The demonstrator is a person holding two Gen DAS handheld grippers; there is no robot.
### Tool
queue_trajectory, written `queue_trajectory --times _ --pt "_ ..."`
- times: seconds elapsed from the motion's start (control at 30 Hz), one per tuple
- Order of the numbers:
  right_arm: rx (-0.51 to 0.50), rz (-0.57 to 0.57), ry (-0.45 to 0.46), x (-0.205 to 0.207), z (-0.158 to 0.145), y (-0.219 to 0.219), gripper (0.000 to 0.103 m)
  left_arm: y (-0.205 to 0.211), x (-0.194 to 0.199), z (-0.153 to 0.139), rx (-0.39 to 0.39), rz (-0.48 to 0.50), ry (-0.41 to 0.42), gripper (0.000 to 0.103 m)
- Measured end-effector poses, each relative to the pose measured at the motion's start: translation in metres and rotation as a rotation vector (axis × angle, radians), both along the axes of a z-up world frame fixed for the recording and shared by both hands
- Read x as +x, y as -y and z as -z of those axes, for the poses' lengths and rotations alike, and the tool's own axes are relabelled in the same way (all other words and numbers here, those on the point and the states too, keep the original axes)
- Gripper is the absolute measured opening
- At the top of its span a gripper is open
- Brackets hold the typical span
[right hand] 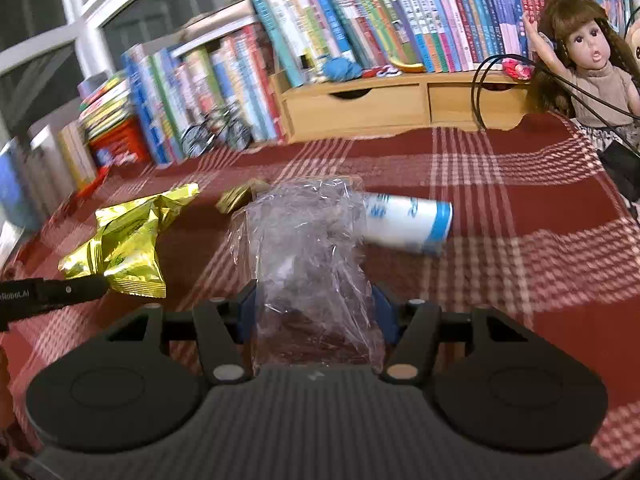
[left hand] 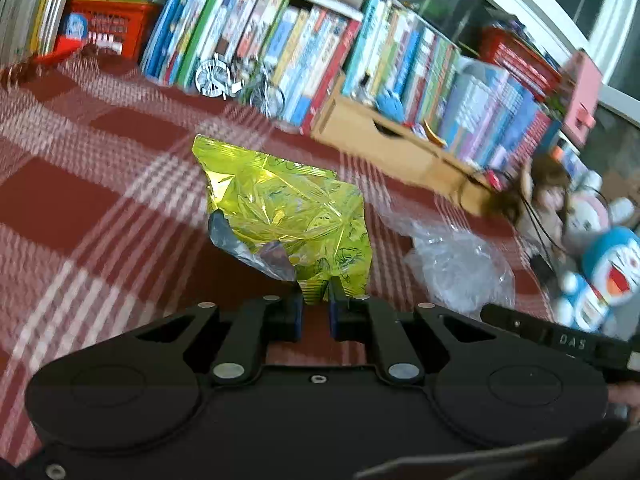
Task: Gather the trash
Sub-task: 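Grasp the yellow foil snack bag with the left tool while the right tool grasps the clear plastic bag, then lift both held bags and carry them toward the table edge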
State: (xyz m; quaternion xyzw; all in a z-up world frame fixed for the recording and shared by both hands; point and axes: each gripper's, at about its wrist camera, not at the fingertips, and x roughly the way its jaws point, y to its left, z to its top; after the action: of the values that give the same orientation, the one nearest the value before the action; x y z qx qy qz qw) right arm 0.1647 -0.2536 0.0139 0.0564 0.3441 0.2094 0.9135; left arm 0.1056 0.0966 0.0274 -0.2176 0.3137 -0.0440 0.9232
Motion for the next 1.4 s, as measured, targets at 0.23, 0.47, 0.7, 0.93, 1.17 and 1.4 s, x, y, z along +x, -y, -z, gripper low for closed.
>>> queue_trajectory --times 0.23,0.47,0.7,0.93,1.17,1.4 --pt "-0.043 -0.065 0.011 -0.047 0.0 0.007 0.072 0.011 -0.058 0.007 0.033 0.118 -0.044 0.022" --pt "-0.114 -0.055 0.129 -0.072 -0.01 0.001 0.099 0.031 -0.1 -0.015 0.236 0.07 0.111 0.095" --pt "-0.187 -0.037 0.243 -0.059 -0.022 -0.017 0.103 0.049 -0.068 -0.026 0.318 0.019 0.199 0.103" --pt "-0.193 -0.027 0.151 -0.027 0.001 -0.029 0.103 0.07 -0.01 0.014 0.424 0.073 0.079 0.103" --pt "-0.138 -0.046 0.079 -0.025 0.022 -0.026 0.091 0.078 -0.009 0.033 0.47 0.103 0.118 0.071" --pt "-0.101 -0.051 0.107 -0.04 0.019 -0.024 0.08 0.082 -0.025 0.026 0.487 0.126 0.151 0.063"
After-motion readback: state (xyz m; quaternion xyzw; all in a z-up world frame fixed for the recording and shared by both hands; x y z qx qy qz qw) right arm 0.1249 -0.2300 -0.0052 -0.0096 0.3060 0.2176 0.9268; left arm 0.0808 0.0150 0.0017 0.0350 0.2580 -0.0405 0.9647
